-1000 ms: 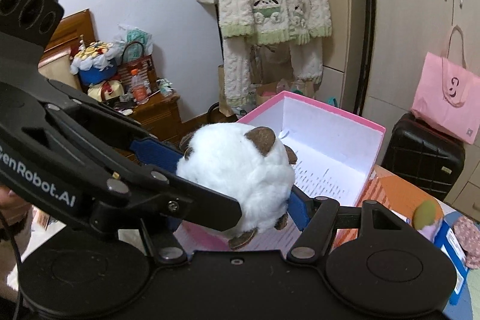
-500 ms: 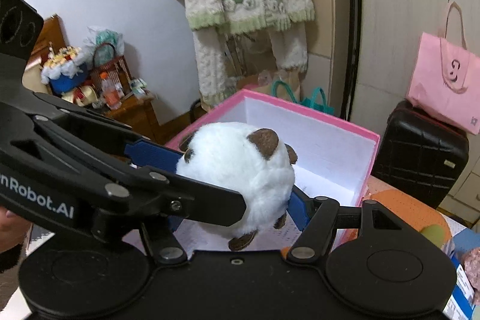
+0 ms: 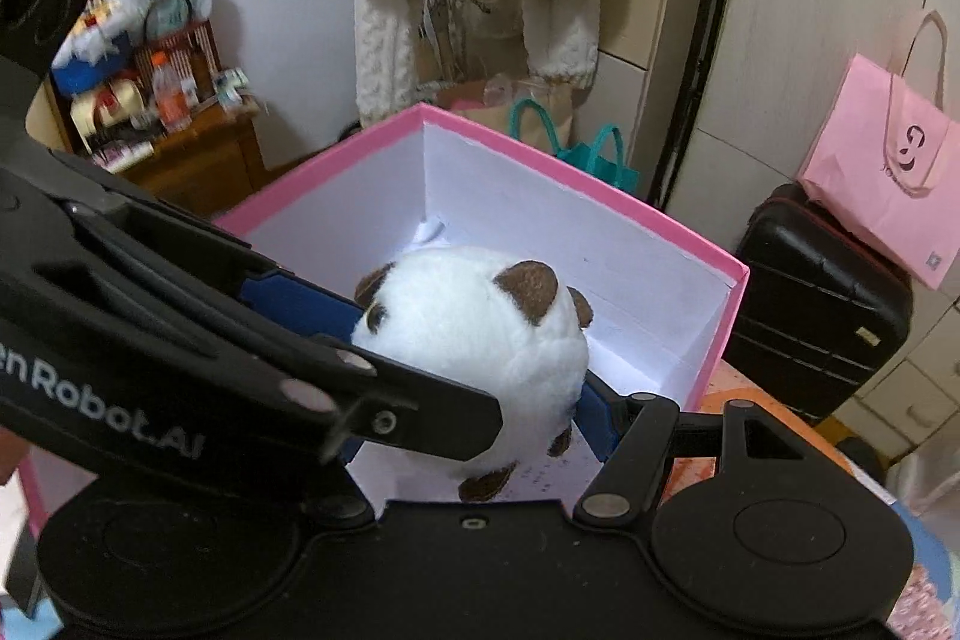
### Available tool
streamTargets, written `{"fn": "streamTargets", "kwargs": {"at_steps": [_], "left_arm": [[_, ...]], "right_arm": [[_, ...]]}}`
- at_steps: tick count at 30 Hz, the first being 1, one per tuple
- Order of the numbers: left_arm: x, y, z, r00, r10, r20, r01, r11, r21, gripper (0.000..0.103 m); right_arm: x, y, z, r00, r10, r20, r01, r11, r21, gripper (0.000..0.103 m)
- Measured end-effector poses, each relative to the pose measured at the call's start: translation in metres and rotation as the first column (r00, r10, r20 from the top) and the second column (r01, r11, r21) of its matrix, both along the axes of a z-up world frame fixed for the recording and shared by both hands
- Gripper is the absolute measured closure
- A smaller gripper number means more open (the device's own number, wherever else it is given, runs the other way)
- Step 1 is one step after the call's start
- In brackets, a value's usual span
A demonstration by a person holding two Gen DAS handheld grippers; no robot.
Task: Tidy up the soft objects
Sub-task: 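Open the left tool to drop the plush cat into the box, then withdraw the left tool from the box back toward the table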
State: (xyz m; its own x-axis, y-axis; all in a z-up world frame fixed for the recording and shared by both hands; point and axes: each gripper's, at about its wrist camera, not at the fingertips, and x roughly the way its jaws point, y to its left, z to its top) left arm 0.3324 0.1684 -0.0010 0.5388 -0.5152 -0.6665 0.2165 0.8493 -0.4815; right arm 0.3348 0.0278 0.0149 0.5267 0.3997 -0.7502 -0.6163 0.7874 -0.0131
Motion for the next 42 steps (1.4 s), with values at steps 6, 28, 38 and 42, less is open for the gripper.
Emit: {"fn": "streamTargets", "kwargs": {"at_steps": [6,28,38,42], "left_arm": [[0.001,-0.004,-0.002,0.998,0.06,0.022,-0.061,0.996,0.063,0.045],[-0.101,-0.006,0.054,0.972,-0.006,0.234,-0.066,0.953,0.296,0.038],[-0.148,-0.019,0.074,0.951,-0.084,0.299,-0.028,0.936,0.351,0.036],[-0.168,-0.027,0.082,0.942,-0.116,0.314,-0.009,0.928,0.372,0.035]], "right_arm": [[0.001,0.0,-0.005,1.0,0.009,0.021,-0.008,0.999,-0.053,0.026],[-0.076,-0.036,0.033,0.992,-0.002,0.125,-0.002,0.999,0.038,0.023],[-0.118,-0.054,0.058,0.989,0.016,0.145,-0.026,0.997,0.069,0.023],[-0.133,-0.068,0.067,0.991,0.016,0.134,-0.028,0.996,0.09,0.023]]}}
